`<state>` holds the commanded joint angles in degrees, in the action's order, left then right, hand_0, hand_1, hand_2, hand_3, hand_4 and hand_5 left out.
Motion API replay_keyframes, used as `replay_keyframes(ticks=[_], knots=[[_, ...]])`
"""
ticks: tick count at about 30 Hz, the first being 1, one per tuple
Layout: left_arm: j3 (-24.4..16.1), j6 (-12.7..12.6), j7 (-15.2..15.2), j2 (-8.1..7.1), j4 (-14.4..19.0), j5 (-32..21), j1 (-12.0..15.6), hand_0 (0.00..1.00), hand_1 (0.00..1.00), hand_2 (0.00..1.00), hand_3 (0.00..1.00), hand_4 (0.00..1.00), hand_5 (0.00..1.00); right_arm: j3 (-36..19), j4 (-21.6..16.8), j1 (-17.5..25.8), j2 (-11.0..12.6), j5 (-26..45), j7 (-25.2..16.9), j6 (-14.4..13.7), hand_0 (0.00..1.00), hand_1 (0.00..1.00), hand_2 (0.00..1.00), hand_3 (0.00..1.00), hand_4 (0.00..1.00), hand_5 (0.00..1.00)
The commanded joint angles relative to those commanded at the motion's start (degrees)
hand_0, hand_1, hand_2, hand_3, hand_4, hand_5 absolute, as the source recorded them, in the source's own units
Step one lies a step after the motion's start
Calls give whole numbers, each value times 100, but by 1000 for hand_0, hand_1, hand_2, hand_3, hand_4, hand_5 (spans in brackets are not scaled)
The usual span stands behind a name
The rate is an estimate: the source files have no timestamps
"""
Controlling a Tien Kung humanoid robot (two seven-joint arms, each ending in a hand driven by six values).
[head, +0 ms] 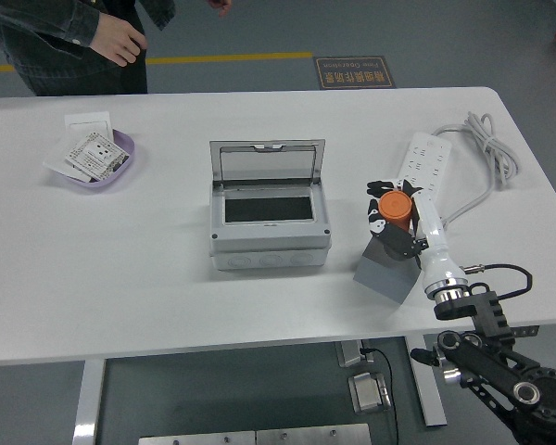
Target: Pick up the cylinder from the cube,place it in the box,flap close box
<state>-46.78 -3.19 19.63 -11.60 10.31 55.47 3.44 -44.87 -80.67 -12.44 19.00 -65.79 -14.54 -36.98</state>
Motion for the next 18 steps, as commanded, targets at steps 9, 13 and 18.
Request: replay_keyframes(ticks=[9,13,18], knots=[[-61,-6,21,-4,0,70,7,596,627,562,583,487,319,758,-75,-775,-50,-1101,982,0,444,333,466,372,176,2],[-82,-11,31,-10,0,88,14,596,627,562,583,487,319,1196,70,-1252,-192,-1687,1517,0,444,333,466,372,176,2],[-111,-17,37,-27,0,113,17,598,629,562,583,488,323,1622,389,-1794,-427,-2231,2035,0,290,265,428,339,142,2]])
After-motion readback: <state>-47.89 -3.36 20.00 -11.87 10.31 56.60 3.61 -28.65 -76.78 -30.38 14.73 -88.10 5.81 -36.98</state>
